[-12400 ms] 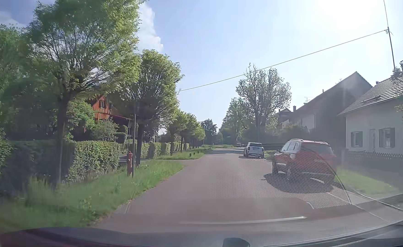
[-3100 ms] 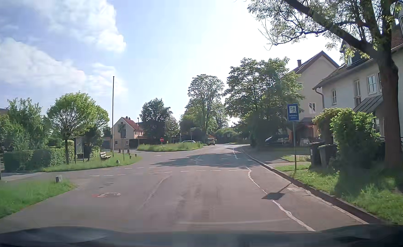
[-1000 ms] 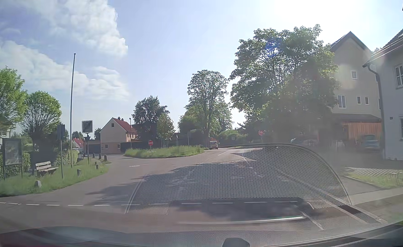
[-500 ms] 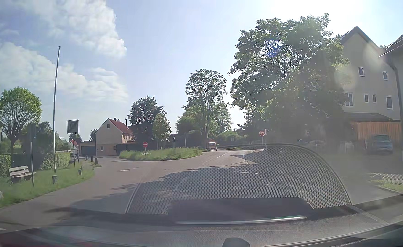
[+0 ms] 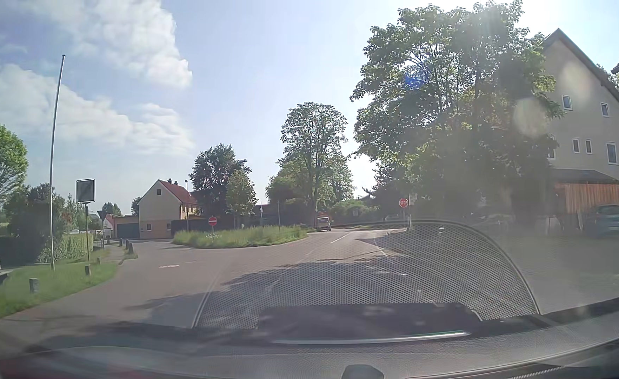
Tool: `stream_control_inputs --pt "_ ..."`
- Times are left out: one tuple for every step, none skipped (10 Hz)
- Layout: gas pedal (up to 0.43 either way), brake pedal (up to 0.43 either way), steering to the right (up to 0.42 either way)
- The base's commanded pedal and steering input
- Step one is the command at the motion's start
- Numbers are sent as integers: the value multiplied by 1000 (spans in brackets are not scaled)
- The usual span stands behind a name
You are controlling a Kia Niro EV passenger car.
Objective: Follow the waypoints while adhering to traffic rules and regulations
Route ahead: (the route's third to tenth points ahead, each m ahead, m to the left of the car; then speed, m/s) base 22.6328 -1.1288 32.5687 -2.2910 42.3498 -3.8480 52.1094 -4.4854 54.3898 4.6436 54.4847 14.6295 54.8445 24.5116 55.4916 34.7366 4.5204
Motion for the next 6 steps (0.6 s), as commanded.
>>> stream_control_inputs --pt "67 0 12" --pt "79 0 14" --pt "87 0 14" --pt "87 0 14" --pt "98 0 14" --pt "98 0 14"
